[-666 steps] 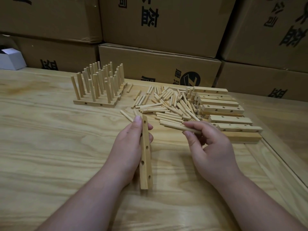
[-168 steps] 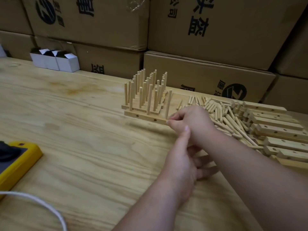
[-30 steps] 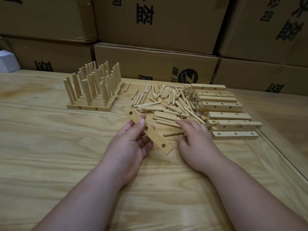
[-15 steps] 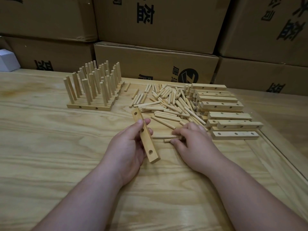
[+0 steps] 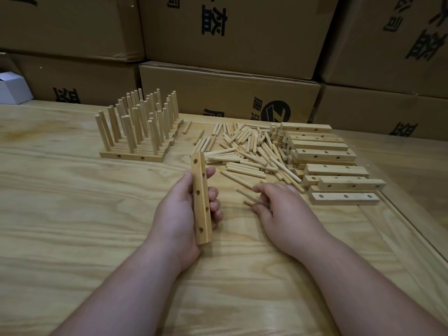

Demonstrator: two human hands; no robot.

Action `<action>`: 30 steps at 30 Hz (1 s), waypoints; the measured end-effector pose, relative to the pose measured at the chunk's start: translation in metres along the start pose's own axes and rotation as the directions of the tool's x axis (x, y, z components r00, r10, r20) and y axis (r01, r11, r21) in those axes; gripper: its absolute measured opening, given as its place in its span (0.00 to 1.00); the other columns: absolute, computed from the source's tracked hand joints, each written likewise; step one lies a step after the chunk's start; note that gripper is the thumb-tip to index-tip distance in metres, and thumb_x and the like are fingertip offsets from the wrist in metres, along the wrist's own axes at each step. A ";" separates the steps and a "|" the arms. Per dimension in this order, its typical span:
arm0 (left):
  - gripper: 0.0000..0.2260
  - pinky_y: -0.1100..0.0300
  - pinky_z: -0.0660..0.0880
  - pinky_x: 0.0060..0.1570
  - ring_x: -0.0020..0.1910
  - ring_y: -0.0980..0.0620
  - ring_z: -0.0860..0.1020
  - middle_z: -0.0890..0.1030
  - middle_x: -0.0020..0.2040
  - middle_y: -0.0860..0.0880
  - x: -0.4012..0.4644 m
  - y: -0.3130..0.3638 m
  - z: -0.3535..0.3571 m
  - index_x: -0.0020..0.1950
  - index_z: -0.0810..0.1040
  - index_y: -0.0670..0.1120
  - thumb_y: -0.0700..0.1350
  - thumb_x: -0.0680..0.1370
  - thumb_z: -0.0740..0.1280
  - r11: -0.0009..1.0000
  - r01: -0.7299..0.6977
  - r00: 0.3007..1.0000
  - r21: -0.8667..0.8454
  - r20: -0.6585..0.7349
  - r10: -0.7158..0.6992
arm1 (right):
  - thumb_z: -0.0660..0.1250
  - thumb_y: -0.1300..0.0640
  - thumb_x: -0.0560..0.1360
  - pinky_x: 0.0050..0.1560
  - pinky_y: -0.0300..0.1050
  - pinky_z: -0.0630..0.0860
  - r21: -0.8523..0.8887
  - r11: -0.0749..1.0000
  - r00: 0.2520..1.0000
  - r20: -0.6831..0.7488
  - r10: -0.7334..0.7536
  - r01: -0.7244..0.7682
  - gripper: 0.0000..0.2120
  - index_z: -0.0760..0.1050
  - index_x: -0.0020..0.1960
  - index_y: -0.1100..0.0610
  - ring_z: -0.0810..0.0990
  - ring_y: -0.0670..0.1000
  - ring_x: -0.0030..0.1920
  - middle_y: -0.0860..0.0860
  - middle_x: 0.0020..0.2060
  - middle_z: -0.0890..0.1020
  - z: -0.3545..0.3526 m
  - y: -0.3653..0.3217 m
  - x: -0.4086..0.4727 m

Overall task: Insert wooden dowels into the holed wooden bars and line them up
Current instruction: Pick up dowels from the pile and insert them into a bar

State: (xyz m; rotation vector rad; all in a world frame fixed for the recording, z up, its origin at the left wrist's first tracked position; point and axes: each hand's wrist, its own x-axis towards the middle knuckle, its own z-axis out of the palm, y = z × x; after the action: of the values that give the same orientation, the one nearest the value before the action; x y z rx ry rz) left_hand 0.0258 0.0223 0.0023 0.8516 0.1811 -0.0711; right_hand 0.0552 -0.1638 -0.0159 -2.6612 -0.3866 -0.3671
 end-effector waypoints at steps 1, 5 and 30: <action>0.20 0.59 0.70 0.30 0.29 0.53 0.69 0.72 0.34 0.48 0.000 0.000 0.000 0.59 0.82 0.47 0.55 0.85 0.55 1.000 -0.003 1.000 0.002 0.009 0.003 | 0.66 0.51 0.79 0.58 0.45 0.71 -0.014 1.000 1.000 -0.001 -0.003 0.003 0.11 0.77 0.61 0.46 0.71 0.47 0.55 0.40 0.45 0.73 0.001 0.001 0.000; 0.18 0.58 0.73 0.31 0.31 0.52 0.72 0.74 0.37 0.47 -0.002 -0.001 0.002 0.57 0.84 0.46 0.52 0.85 0.56 0.999 -0.010 1.000 0.035 -0.006 0.010 | 0.66 0.50 0.79 0.54 0.44 0.70 -0.022 1.000 0.999 -0.032 -0.007 0.007 0.06 0.81 0.53 0.48 0.71 0.47 0.54 0.42 0.46 0.74 0.002 0.001 0.000; 0.30 0.60 0.78 0.33 0.44 0.47 0.82 0.83 0.61 0.37 -0.004 -0.001 -0.002 0.66 0.78 0.39 0.41 0.65 0.57 0.999 0.038 0.989 0.011 0.144 -0.039 | 0.61 0.54 0.82 0.51 0.31 0.67 0.253 0.953 0.926 -0.373 -0.060 0.164 0.08 0.78 0.54 0.52 0.74 0.43 0.50 0.42 0.46 0.79 -0.012 -0.008 -0.003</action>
State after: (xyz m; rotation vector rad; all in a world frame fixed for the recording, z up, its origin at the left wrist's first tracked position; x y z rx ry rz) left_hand 0.0218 0.0233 0.0007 0.8478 0.0614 -0.1695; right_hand 0.0475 -0.1629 -0.0034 -2.2386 -0.4392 -0.7656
